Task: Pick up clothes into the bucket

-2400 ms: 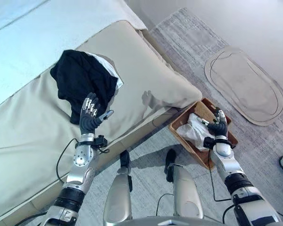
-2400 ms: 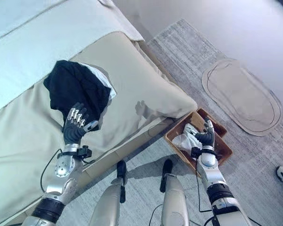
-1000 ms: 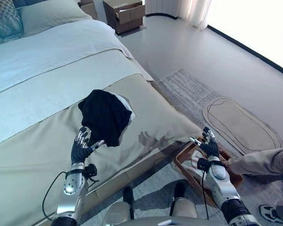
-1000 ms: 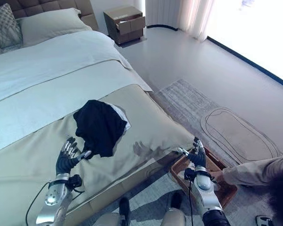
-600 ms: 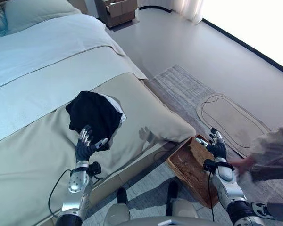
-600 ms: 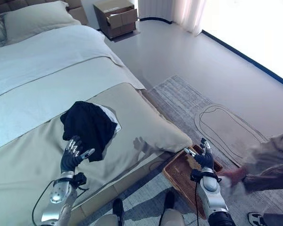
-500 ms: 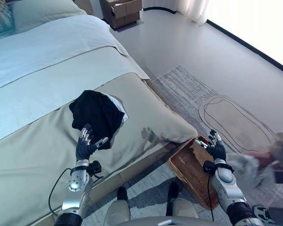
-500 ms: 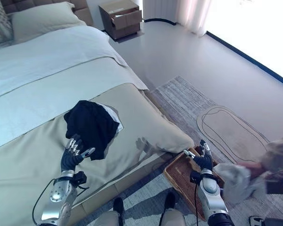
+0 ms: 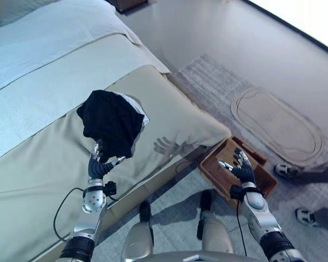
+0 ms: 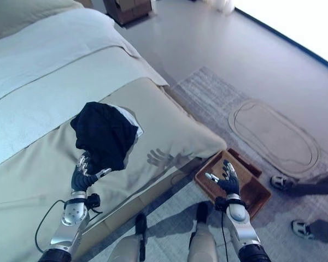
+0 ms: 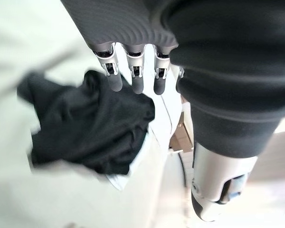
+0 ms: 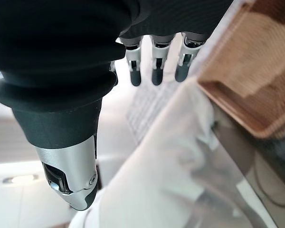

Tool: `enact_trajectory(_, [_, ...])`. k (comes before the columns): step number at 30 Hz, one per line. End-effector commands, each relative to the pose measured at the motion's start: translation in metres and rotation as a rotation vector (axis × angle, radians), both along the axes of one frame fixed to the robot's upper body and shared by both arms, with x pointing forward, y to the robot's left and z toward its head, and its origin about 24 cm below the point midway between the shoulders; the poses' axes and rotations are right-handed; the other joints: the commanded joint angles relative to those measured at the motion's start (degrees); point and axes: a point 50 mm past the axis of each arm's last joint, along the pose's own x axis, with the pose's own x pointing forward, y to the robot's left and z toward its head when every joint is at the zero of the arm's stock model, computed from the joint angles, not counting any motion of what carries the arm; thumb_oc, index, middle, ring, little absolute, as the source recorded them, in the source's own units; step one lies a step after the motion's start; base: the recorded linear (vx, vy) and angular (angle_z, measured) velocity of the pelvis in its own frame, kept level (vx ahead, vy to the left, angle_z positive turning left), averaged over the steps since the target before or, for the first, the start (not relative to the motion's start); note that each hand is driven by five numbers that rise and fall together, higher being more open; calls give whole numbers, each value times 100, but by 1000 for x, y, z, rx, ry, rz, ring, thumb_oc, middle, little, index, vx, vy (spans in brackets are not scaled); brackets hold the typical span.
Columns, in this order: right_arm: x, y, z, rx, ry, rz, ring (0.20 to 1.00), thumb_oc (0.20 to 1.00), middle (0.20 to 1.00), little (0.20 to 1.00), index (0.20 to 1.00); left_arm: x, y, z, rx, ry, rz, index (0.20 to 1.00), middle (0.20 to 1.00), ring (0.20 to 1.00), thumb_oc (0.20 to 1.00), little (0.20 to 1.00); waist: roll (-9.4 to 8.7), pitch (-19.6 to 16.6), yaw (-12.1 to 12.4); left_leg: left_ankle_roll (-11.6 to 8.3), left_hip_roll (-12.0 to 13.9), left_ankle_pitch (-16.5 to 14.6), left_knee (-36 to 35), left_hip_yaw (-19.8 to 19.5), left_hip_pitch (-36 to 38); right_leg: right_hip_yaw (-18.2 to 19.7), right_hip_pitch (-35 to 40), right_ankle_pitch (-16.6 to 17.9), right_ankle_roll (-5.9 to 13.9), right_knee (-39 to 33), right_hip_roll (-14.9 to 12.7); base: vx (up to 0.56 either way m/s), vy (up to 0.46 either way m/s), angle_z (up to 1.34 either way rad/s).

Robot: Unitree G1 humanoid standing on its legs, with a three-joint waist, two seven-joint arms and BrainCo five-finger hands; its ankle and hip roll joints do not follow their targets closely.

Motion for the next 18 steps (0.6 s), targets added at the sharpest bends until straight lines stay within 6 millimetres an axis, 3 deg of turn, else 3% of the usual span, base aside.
enact_trajectory(1, [26,10,42,-18,-199,27,1000,1000,1000,1000,1000,17,11,33,153,-160,88,1000,1000,1000,1000,1000,-99,183,13,-200,305,331,375,-118,-669,220,316,-139,227,685,-278,-86,97,-5])
enact_trajectory(10, [57,22,81,-56,-333,29,1000,1000,1000,1000,1000,65,19,96,378,-342,233,1000,1000,1000,1000,1000,-339,851,-147,-169,290,234,1052,-60,-1992,242,-923,124,325,1004,-397,-74,70,-4])
enact_trajectory(12, [61,23,85,-60,-346,27,1000,1000,1000,1000,1000,71,19,101,390,-349,243,1000,1000,1000,1000,1000,-362,900,-158,-167,302,172,1167,-61,-2119,249,-1017,111,331,1040,-402,-21,36,8])
enact_trajectory(13, [67,24,93,-67,-370,20,1000,1000,1000,1000,1000,80,20,116,436,-378,273,1000,1000,1000,1000,1000,-388,1011,-199,-162,297,152,1282,-78,-2322,228,-1185,154,342,1086,-432,-21,60,-23])
enact_trajectory(18, [75,25,104,-68,-404,4,1000,1000,1000,1000,1000,93,30,149,545,-429,336,1000,1000,1000,1000,1000,-446,1131,-248,-154,250,100,1494,-97,-2870,186,-1681,221,393,1196,-495,-12,46,-7])
